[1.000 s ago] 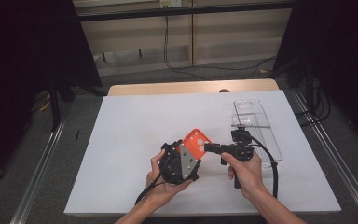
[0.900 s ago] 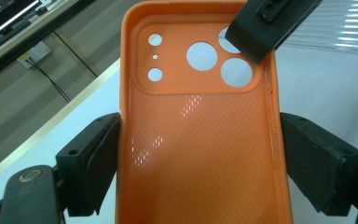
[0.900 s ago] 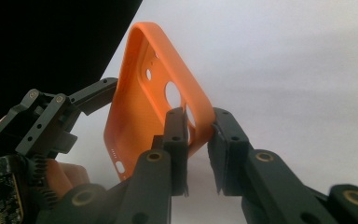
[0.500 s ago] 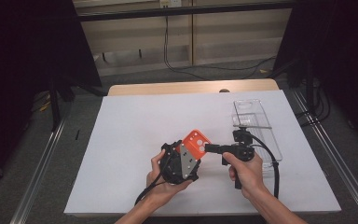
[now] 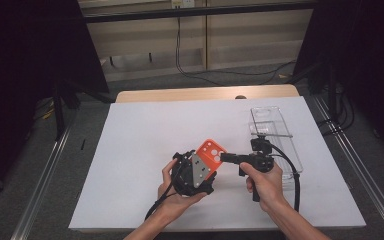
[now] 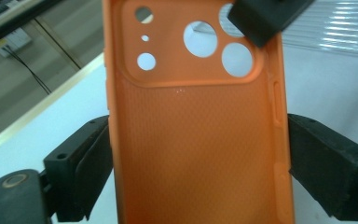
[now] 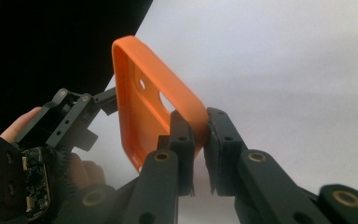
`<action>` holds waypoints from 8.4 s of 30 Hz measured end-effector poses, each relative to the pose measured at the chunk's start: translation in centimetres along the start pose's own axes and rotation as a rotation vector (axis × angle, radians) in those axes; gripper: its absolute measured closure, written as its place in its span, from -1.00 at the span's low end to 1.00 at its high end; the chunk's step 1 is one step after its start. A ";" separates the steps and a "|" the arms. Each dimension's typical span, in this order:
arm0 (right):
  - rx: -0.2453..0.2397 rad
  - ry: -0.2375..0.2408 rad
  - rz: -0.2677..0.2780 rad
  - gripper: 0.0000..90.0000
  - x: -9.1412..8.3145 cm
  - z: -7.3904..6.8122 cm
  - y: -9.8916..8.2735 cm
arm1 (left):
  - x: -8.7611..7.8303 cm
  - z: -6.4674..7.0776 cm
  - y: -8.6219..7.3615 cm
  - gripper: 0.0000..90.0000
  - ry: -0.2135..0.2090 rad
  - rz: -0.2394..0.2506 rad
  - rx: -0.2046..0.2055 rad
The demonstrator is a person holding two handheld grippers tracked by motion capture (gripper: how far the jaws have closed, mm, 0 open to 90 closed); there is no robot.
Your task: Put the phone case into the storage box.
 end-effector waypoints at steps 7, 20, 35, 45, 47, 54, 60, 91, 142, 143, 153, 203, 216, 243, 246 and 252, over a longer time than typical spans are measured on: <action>-0.029 0.008 0.031 0.81 -0.7 -0.3 0.5 | 0.0 -0.4 0.1 -0.89 -0.019 0.017 -0.059; -0.048 -0.008 0.053 0.81 -1.0 0.4 0.8 | -0.6 -1.0 0.1 -0.93 -0.113 0.067 -0.143; -0.062 -0.033 0.080 0.81 -1.7 1.1 1.4 | -1.8 -3.1 -0.5 -0.92 -0.077 0.101 -0.224; -0.079 -0.059 0.108 0.81 -2.3 1.7 1.8 | -2.7 -3.9 -0.8 -0.90 -0.119 0.176 -0.255; -0.081 -0.064 0.118 0.81 -2.4 1.9 1.9 | -2.8 -4.1 -0.8 -0.91 -0.100 0.178 -0.273; -0.099 -0.080 0.136 0.81 -2.8 2.2 2.2 | -2.7 -5.2 -1.4 -0.89 -0.061 0.193 -0.333; -0.119 -0.088 0.151 0.81 -3.0 2.2 2.4 | -3.8 -5.7 -2.1 -0.89 -0.081 0.316 -0.332; -0.202 -0.123 0.279 0.82 -6.7 2.7 5.9 | -9.1 -10.3 -9.5 -0.94 0.097 0.254 -0.411; -0.250 -0.281 0.401 0.82 -11.0 5.4 12.2 | -9.4 -9.4 -11.5 -0.96 0.175 0.254 -0.465; -0.252 -0.284 0.398 0.82 -11.0 5.4 12.3 | -9.5 -9.3 -11.4 -0.96 0.168 0.255 -0.464; -0.252 -0.335 0.408 0.82 -11.5 6.4 13.1 | -9.5 -9.1 -11.4 -0.97 0.151 0.243 -0.453; -0.288 -0.485 0.458 0.82 -12.0 10.0 17.0 | -9.5 -10.1 -12.1 -0.98 0.151 0.226 -0.474; -0.358 -0.526 0.442 0.82 -11.4 10.6 17.2 | -9.4 -10.0 -12.1 -0.98 0.145 0.226 -0.468; -0.432 -0.620 0.385 0.82 -9.1 12.7 17.4 | -9.3 -10.1 -12.2 -0.97 0.143 0.213 -0.466; -0.438 -0.626 0.374 0.82 -8.8 12.8 17.4 | -9.2 -10.0 -12.2 -0.97 0.141 0.211 -0.464; -0.453 -0.639 0.359 0.82 -8.1 13.1 17.0 | -9.2 -9.9 -12.1 -0.97 0.138 0.206 -0.454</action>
Point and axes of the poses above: each handheld gripper's, and its own axes: x roughly forward along the jaws, y roughly out of its top, z roughly to its right, the point moved 5 cm from there along x, roughly forward along the jaws, and after that the axes turned 2 degrees about -y, right-handed, at the moved point
